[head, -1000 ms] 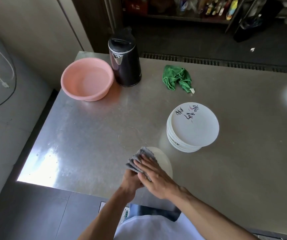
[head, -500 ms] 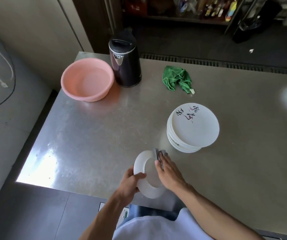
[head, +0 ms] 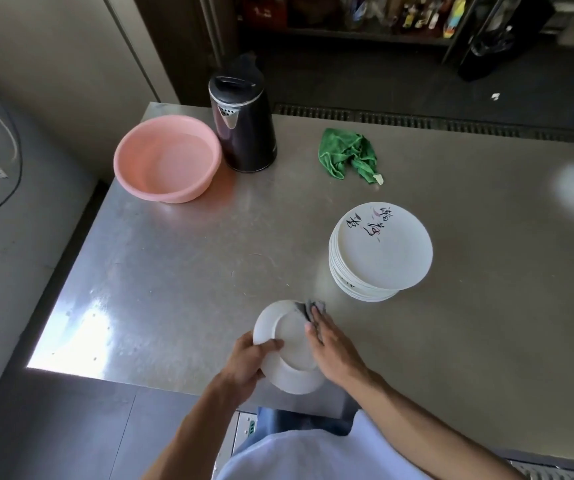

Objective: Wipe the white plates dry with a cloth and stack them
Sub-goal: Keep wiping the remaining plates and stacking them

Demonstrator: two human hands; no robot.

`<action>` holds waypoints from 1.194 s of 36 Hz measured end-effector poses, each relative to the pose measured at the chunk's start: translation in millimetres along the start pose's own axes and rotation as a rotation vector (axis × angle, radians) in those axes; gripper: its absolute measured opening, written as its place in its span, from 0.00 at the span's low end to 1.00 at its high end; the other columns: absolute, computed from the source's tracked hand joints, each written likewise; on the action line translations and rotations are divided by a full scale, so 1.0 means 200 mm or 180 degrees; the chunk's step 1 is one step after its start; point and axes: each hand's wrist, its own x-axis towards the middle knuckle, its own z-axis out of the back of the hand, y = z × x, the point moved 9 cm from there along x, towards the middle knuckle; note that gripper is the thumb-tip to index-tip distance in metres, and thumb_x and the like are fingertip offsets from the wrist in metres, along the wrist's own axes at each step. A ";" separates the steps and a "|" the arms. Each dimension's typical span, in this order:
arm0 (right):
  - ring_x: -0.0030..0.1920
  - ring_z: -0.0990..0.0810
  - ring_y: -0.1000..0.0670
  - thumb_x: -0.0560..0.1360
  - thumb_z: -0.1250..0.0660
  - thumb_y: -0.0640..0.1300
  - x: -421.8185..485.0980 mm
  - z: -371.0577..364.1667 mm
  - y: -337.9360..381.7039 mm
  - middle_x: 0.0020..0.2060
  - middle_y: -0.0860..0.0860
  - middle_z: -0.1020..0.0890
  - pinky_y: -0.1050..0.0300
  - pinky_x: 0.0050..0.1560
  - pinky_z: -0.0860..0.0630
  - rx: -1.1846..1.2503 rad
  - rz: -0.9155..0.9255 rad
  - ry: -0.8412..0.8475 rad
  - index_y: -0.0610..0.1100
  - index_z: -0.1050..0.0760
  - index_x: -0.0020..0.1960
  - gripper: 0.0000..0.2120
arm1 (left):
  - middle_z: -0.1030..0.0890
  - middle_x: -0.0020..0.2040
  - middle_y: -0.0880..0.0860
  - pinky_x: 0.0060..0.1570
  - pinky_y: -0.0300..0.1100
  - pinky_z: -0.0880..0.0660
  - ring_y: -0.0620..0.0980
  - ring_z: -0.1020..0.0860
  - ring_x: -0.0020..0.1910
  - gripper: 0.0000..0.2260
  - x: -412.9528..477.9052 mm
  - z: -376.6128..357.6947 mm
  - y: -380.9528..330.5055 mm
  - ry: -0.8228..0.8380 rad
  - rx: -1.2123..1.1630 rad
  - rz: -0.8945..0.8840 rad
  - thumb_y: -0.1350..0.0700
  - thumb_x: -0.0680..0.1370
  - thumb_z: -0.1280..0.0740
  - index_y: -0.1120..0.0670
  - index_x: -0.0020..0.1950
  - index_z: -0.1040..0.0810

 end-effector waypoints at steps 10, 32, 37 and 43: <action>0.80 0.46 0.49 0.83 0.47 0.58 -0.19 -0.04 0.34 0.79 0.45 0.42 0.52 0.80 0.51 -0.0670 0.1543 -0.0077 0.39 0.42 0.79 0.31 | 0.18 0.55 0.67 0.51 0.52 0.19 0.62 0.18 0.53 0.18 0.04 -0.03 -0.10 0.0317 -0.0862 0.0123 0.62 0.76 0.30 0.67 0.65 0.23; 0.50 0.19 0.52 0.76 0.29 0.52 0.02 0.36 0.01 0.47 0.54 0.18 0.42 0.43 0.17 0.1763 -0.0490 -0.0873 0.50 0.23 0.52 0.08 | 0.20 0.40 0.49 0.36 0.38 0.26 0.47 0.24 0.37 0.08 0.05 0.04 -0.31 -0.0630 0.1980 -0.1065 0.50 0.81 0.31 0.53 0.51 0.18; 0.53 0.18 0.57 0.75 0.26 0.46 0.02 0.39 -0.01 0.50 0.57 0.15 0.64 0.46 0.22 0.2343 -0.0400 -0.0957 0.52 0.22 0.54 0.10 | 0.18 0.53 0.61 0.45 0.56 0.16 0.54 0.19 0.49 0.12 0.00 0.02 -0.26 -0.0251 0.1117 -0.0953 0.50 0.81 0.31 0.58 0.57 0.20; 0.51 0.17 0.59 0.75 0.26 0.47 -0.03 0.36 -0.10 0.48 0.57 0.14 0.58 0.54 0.21 0.2060 -0.0469 -0.0961 0.51 0.21 0.53 0.08 | 0.17 0.52 0.59 0.43 0.56 0.17 0.57 0.20 0.50 0.06 -0.02 0.12 -0.32 -0.0350 0.0826 -0.1000 0.54 0.83 0.32 0.54 0.58 0.19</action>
